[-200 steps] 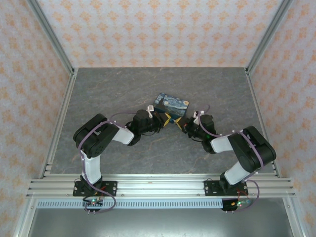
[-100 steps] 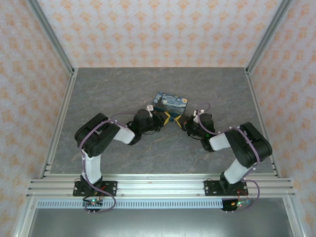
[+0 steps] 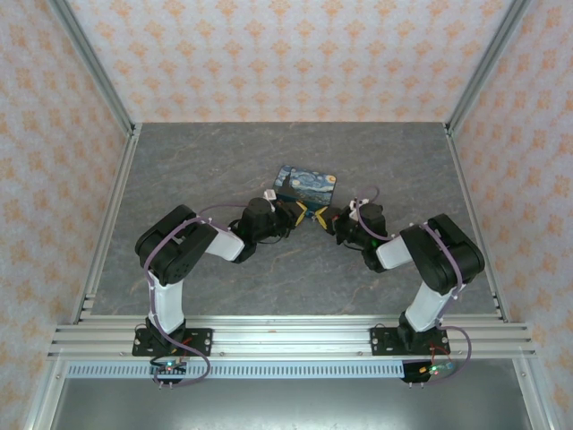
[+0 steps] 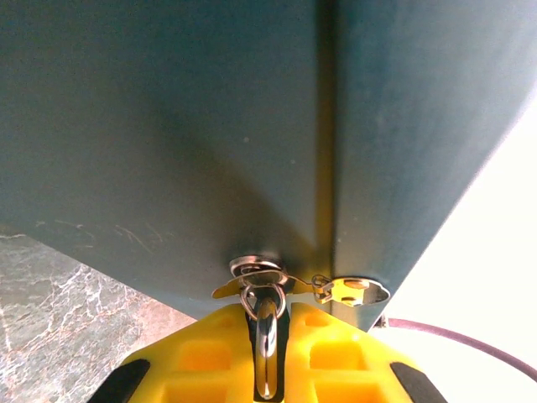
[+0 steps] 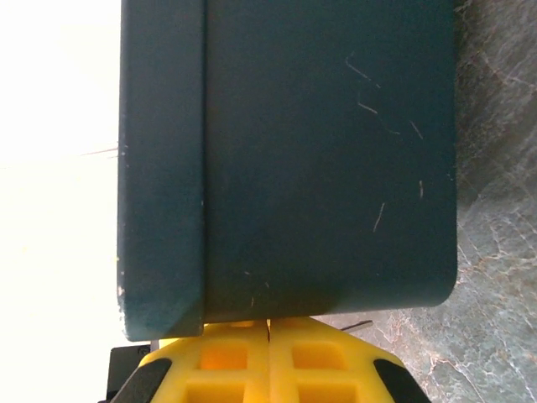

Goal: Unlock a padlock with a key

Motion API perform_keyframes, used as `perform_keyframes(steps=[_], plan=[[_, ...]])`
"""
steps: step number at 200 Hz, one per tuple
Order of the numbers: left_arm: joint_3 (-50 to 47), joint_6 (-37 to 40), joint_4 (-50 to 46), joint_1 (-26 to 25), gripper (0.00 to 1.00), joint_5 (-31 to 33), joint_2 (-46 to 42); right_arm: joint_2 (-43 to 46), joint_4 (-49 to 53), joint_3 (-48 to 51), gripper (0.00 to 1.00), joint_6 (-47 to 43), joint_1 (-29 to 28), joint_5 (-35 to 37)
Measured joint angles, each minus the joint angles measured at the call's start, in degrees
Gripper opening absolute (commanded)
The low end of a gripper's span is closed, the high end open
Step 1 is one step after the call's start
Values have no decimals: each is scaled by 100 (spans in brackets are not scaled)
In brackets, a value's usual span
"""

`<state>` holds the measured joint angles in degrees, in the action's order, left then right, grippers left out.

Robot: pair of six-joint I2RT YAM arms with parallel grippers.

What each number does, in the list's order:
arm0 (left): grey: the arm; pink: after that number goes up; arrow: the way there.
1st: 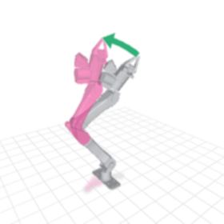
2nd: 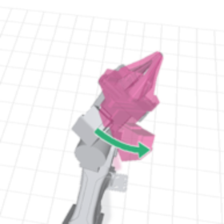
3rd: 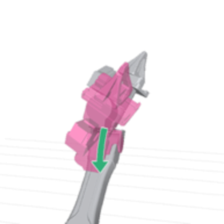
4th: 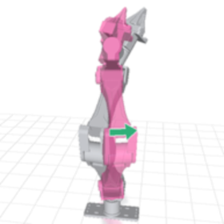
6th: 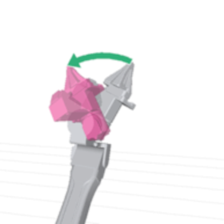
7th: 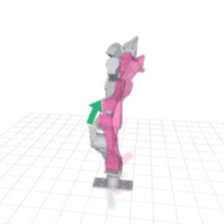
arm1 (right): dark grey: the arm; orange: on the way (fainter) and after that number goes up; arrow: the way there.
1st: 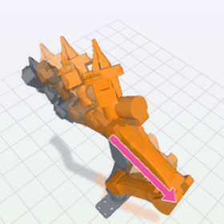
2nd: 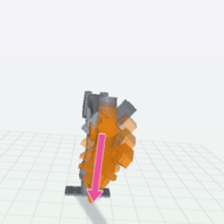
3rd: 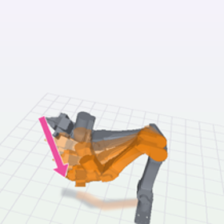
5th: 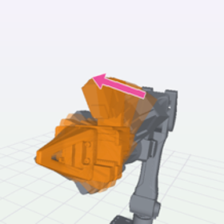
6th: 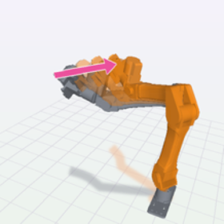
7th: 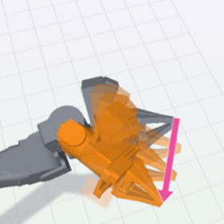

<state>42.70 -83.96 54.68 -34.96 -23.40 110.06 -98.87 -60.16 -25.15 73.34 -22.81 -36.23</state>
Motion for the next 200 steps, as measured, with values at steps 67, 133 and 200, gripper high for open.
perform_keyframes(steps=[67,133,200], plan=[[-2,-315,262,0,0,-2,122,-48,-13,0,0,-116,13,46],[-4,-313,260,-20,0,-81,122,-160,-162,-11,0,-116,37,26],[-4,-295,262,-17,0,-31,122,-203,-131,-125,0,-70,37,20]])
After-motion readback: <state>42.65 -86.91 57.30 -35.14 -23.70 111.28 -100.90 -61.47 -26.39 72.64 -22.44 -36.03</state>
